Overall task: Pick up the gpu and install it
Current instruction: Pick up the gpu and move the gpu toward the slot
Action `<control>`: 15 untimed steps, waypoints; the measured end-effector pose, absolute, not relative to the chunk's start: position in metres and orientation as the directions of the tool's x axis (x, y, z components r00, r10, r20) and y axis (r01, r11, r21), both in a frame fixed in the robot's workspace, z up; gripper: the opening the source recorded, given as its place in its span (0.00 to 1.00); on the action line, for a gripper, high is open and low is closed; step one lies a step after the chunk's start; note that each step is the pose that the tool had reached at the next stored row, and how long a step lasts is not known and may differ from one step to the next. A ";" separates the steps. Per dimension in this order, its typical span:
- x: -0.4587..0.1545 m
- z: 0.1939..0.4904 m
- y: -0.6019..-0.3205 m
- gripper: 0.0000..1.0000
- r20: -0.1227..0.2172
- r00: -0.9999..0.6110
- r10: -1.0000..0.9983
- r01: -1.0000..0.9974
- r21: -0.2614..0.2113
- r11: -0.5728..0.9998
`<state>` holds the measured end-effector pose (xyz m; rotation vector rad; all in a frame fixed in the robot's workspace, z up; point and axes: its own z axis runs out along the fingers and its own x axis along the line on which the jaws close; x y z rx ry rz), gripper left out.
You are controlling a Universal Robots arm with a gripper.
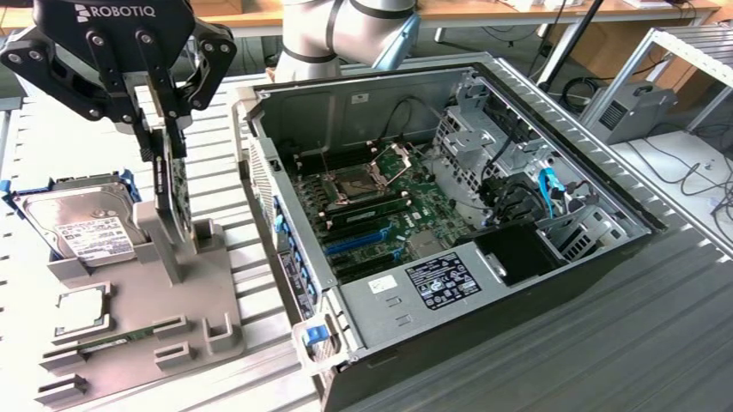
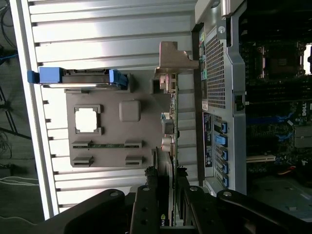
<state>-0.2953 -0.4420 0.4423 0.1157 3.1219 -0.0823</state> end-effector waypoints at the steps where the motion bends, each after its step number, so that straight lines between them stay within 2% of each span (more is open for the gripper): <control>1: -0.295 0.442 -0.442 0.26 -0.018 -0.997 0.074 0.074 -0.052 0.996; 15: -0.285 0.442 -0.442 0.26 -0.019 -0.997 0.074 0.074 -0.052 0.996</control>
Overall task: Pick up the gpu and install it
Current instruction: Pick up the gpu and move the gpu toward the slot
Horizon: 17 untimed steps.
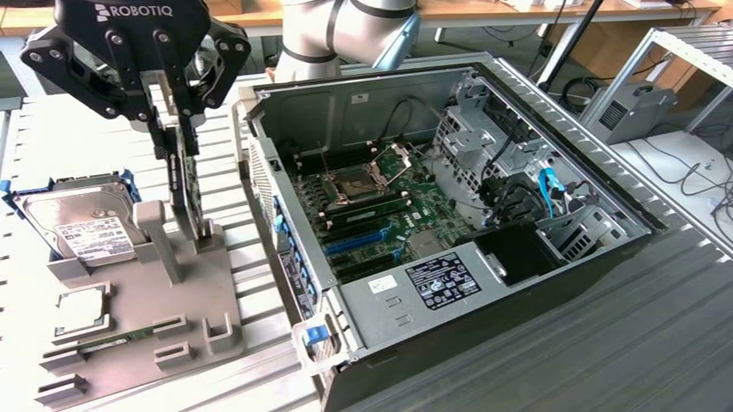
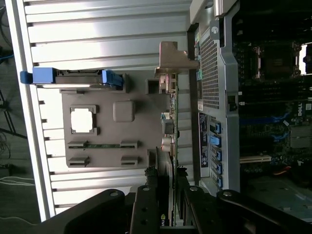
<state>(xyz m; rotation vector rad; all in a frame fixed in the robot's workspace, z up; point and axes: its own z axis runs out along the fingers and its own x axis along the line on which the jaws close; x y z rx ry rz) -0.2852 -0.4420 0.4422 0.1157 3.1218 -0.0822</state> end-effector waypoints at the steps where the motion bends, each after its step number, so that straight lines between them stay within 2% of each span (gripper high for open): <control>1: -0.284 0.442 -0.442 0.26 -0.018 -0.997 0.074 0.074 -0.052 0.996; 17: -0.265 0.442 -0.442 0.26 -0.018 -0.997 0.073 0.074 -0.052 0.996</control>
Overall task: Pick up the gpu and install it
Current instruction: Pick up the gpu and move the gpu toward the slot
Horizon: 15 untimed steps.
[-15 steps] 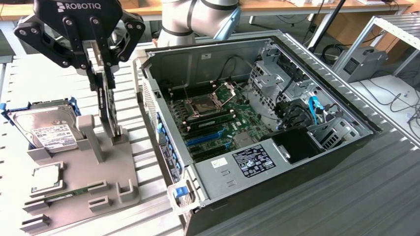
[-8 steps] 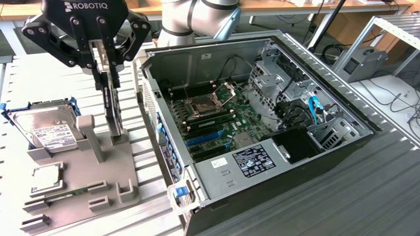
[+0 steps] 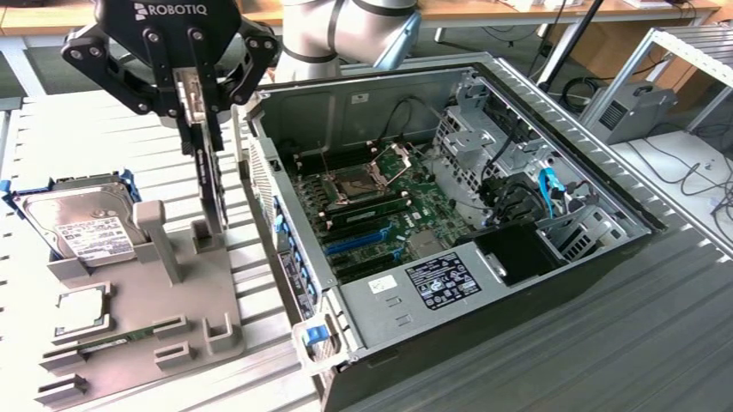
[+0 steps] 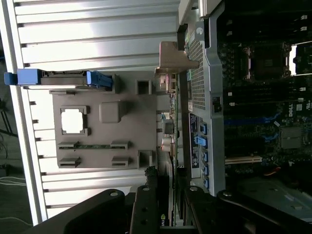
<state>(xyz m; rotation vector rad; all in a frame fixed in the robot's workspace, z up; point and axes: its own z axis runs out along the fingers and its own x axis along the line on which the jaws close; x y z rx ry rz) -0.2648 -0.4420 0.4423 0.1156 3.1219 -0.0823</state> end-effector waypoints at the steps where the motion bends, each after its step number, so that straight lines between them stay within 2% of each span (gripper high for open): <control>1: -0.264 0.442 -0.442 0.26 -0.018 -0.997 0.074 0.074 -0.052 0.996; 15: -0.249 0.442 -0.442 0.26 -0.018 -0.997 0.074 0.074 -0.052 0.996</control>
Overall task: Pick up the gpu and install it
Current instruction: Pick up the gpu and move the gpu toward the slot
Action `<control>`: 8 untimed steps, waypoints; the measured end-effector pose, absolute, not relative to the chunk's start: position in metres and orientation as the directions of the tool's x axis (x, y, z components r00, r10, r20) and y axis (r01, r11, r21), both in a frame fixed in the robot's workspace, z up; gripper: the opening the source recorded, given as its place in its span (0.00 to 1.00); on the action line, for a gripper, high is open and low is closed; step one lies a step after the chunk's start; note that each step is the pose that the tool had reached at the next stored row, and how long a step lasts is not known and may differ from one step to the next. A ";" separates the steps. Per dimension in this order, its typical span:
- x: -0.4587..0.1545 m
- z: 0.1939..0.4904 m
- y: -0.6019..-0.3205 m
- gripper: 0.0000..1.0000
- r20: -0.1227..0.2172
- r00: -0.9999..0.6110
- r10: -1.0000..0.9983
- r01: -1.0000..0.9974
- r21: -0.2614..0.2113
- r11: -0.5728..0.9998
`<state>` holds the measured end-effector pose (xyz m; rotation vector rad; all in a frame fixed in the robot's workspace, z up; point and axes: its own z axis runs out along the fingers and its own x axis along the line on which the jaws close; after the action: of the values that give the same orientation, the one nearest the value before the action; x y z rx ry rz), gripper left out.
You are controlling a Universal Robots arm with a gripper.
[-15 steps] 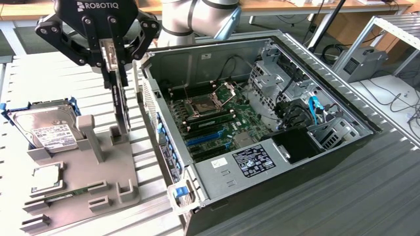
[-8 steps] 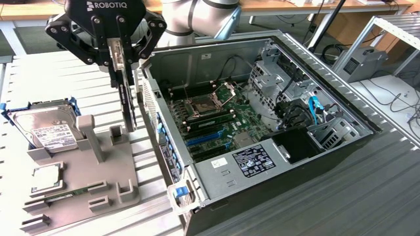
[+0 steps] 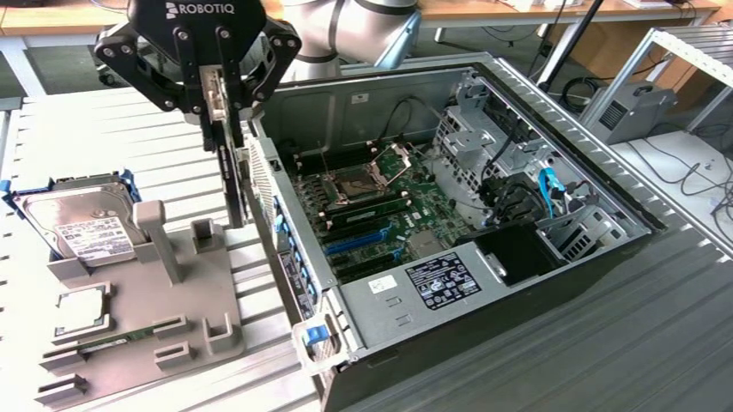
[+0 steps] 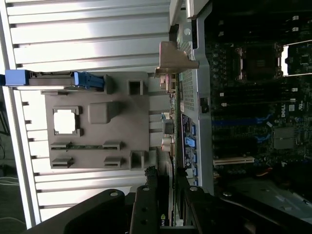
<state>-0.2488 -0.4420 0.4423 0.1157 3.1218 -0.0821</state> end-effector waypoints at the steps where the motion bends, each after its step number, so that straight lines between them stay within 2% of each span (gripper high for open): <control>1: -0.247 0.442 -0.442 0.26 -0.018 -0.997 0.074 0.074 -0.052 0.996; 8: -0.241 0.442 -0.442 0.26 -0.018 -0.997 0.073 0.074 -0.052 0.996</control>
<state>-0.2407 -0.4420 0.4423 0.1156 3.1218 -0.0821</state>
